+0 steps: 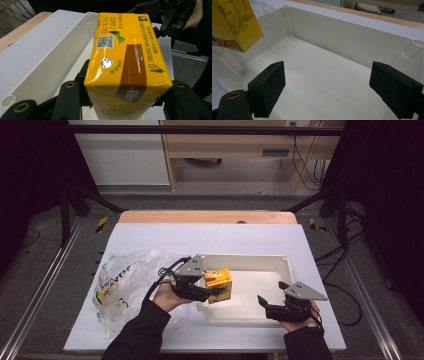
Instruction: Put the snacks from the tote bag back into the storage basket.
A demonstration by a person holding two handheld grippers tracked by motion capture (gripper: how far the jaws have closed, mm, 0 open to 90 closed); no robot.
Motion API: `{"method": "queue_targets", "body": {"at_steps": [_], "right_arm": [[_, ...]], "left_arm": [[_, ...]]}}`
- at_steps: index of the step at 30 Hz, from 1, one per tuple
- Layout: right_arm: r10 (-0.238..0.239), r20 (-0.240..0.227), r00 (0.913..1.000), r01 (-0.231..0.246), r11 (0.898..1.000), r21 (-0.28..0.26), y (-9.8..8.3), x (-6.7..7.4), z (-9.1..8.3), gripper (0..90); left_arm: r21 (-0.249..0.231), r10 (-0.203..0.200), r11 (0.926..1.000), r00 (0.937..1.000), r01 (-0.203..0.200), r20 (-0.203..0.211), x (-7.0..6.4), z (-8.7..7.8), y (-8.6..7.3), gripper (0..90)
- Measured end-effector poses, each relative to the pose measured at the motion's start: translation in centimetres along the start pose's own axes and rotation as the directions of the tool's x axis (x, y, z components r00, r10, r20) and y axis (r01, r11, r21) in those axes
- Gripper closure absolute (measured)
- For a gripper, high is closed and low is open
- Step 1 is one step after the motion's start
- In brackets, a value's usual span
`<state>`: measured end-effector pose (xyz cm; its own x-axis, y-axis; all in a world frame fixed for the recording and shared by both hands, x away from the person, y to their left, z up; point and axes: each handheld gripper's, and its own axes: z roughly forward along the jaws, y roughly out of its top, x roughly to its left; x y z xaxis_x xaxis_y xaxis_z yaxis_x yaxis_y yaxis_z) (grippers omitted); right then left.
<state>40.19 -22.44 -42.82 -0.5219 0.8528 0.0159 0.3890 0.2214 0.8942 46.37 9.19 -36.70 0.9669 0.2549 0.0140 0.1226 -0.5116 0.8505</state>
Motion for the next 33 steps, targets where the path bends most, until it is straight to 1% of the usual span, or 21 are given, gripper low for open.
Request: {"method": "queue_targets", "body": {"at_steps": [3, 5, 12, 14, 16, 19, 21, 25, 26, 29, 31, 33], "right_arm": [[-0.005, 0.000, 1.0000, 0.005, 1.000, 0.001, 0.0, 0.0, 0.0, 13.6], [-0.002, 0.000, 1.0000, 0.002, 1.000, 0.002, 0.0, 0.0, 0.0, 13.5], [-0.004, -0.001, 1.0000, 0.004, 1.000, 0.003, -0.1, 0.1, 0.1, 13.8], [-0.006, -0.001, 1.0000, 0.006, 1.000, 0.002, -0.1, 0.1, 0.1, 13.9], [-0.006, 0.000, 1.0000, 0.006, 1.000, 0.002, -0.1, 0.1, 0.1, 13.9], [-0.010, 0.001, 0.9999, 0.010, 1.000, 0.005, -0.1, 0.1, 0.1, 13.9], [-0.010, 0.000, 1.0000, 0.010, 1.000, 0.004, -0.1, 0.1, 0.1, 14.0], [-0.011, 0.000, 0.9999, 0.011, 1.000, 0.005, -0.1, 0.1, 0.1, 14.1], [-0.012, 0.001, 0.9999, 0.012, 1.000, 0.005, -0.1, 0.1, 0.1, 14.1], [-0.013, 0.001, 0.9999, 0.013, 1.000, 0.004, -0.1, 0.1, 0.2, 14.2], [-0.012, 0.000, 0.9999, 0.012, 1.000, 0.005, -0.1, 0.2, 0.2, 14.3], [-0.013, 0.000, 0.9999, 0.013, 1.000, 0.005, -0.1, 0.2, 0.2, 14.3]], "left_arm": [[0.010, 0.013, 0.9999, 0.9998, -0.013, 0.016, 0.2, 0.5, -0.4, 50.1], [0.012, 0.012, 0.9999, 0.9996, -0.012, 0.028, 0.2, 0.8, -0.7, 50.1], [0.024, 0.025, 0.9994, 0.9966, -0.027, 0.079, 0.4, 1.8, -1.5, 50.1], [0.026, 0.024, 0.9993, 0.9960, -0.026, 0.086, 0.3, 2.0, -1.7, 50.1], [0.045, 0.032, 0.9983, 0.9948, -0.037, 0.097, 0.4, 2.3, -1.9, 50.0], [0.055, 0.038, 0.9975, 0.9942, -0.044, 0.101, 0.4, 2.6, -2.2, 50.0], [0.050, 0.037, 0.9978, 0.9926, -0.043, 0.115, 0.4, 2.8, -2.5, 50.0], [0.061, 0.046, 0.9967, 0.9915, -0.053, 0.122, 0.4, 3.0, -2.7, 50.0], [0.060, 0.042, 0.9970, 0.9914, -0.049, 0.124, 0.3, 3.1, -2.8, 50.0], [0.063, 0.052, 0.9962, 0.9900, -0.060, 0.131, 0.3, 3.2, -3.0, 50.0], [0.059, 0.052, 0.9965, 0.9893, -0.060, 0.137, 0.3, 3.3, -3.1, 50.0], [0.067, 0.056, 0.9956, 0.9888, -0.066, 0.138, 0.2, 3.4, -3.1, 50.0]]}}
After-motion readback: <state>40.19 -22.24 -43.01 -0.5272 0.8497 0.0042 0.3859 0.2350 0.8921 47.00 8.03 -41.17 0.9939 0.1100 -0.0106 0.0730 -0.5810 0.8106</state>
